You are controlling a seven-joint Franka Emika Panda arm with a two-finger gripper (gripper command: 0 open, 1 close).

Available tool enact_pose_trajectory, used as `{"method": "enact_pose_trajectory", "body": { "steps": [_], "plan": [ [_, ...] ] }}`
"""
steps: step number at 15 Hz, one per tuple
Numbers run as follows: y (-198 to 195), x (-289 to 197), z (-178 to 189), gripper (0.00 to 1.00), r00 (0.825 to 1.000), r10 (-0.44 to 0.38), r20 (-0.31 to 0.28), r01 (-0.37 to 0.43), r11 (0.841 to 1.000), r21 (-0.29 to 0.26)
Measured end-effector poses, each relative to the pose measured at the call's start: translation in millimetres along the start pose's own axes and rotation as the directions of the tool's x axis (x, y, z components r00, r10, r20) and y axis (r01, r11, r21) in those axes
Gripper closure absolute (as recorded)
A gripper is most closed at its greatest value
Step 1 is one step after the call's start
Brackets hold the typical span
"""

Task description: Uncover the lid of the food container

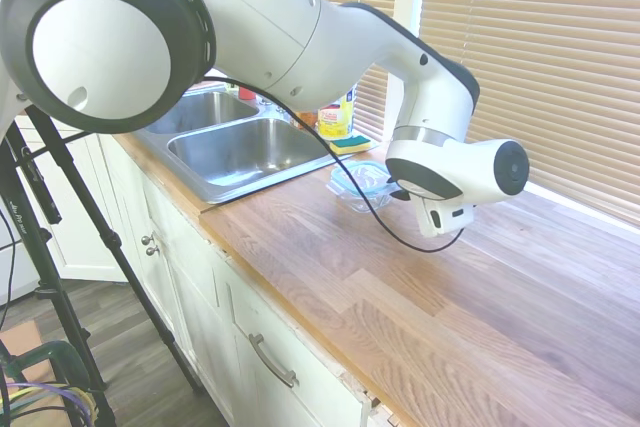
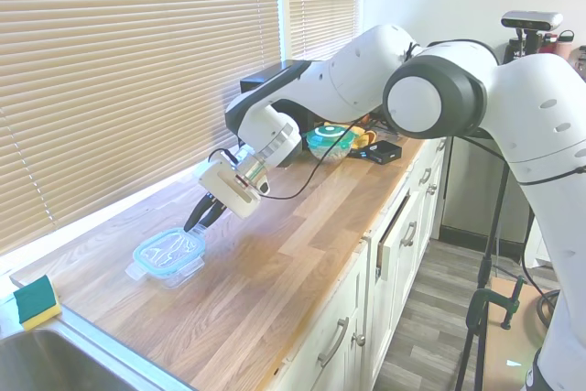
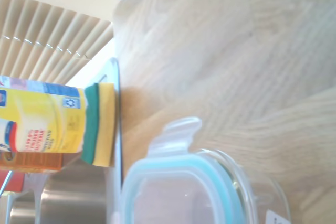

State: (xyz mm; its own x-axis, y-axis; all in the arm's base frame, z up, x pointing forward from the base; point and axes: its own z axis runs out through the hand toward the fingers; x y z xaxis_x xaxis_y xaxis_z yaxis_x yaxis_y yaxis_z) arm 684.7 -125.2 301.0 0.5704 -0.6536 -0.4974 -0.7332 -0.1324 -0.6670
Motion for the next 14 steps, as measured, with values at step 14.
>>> {"method": "enact_pose_trajectory", "body": {
  "steps": [14],
  "plan": [
    [-78,-94,-15,1.0,0.982,-0.19,-0.013,0.189,0.981,-0.044]
  ]
}}
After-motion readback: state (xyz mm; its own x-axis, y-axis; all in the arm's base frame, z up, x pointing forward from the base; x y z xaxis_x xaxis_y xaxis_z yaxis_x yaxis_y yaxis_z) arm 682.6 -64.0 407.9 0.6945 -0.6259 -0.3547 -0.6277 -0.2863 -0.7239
